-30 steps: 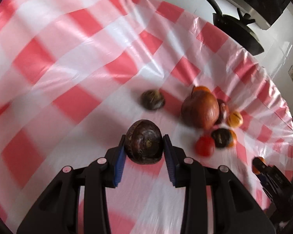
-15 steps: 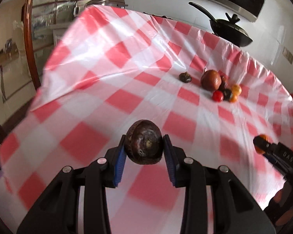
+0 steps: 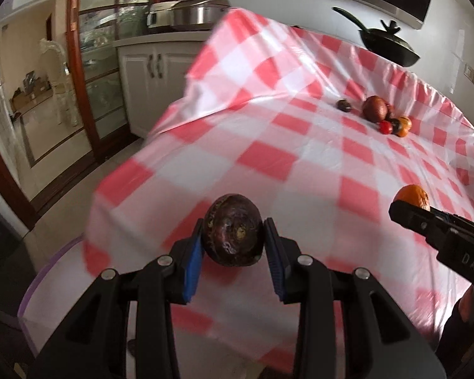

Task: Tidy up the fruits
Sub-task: 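Carry the orange and brown fruit in both grippers over the white box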

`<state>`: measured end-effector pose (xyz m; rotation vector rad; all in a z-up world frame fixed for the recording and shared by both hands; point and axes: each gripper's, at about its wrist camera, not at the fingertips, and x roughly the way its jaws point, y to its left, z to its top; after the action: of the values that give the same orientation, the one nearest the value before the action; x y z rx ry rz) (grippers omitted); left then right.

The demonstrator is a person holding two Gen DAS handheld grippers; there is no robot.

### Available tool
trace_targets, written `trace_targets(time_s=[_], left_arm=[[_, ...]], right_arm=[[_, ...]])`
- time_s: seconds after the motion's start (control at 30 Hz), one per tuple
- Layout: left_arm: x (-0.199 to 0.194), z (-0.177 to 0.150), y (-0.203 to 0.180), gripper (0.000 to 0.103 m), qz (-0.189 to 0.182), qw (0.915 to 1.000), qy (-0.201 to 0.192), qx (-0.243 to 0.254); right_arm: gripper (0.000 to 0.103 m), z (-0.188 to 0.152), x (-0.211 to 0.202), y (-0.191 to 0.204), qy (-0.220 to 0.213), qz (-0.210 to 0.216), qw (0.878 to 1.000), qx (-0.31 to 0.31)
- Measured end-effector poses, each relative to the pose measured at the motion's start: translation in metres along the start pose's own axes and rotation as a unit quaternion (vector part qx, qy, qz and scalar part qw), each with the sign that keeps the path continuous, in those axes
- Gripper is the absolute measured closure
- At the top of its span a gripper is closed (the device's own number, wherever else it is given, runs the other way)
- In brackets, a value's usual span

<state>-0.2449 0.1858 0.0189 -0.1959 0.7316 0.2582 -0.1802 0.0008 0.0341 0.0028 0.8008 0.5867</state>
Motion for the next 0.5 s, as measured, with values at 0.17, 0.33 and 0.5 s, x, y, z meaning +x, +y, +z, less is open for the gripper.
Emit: trace_targets(time_s=[0.17,0.33,0.5], left_arm=[[-0.012,-0.021,0.036,0.066,0.018,0.9997,0.002,-0.018],[-0.027,-0.04,0.074,0.066,0.032,0.9981,0.002,-0.052],[-0.037,-0.057,0.113,0.066,0.072,0.9952,0.002,-0.067]], right_arm=[[0.064,-0.012,0.004,0.042,0.015,0.027,0.998,-0.051],[0.064,-0.023,0.001,0.081,0.021,0.05,0.993,-0.107],[0.064,-0.043,0.002,0.124,0.037,0.091,0.98,-0.173]])
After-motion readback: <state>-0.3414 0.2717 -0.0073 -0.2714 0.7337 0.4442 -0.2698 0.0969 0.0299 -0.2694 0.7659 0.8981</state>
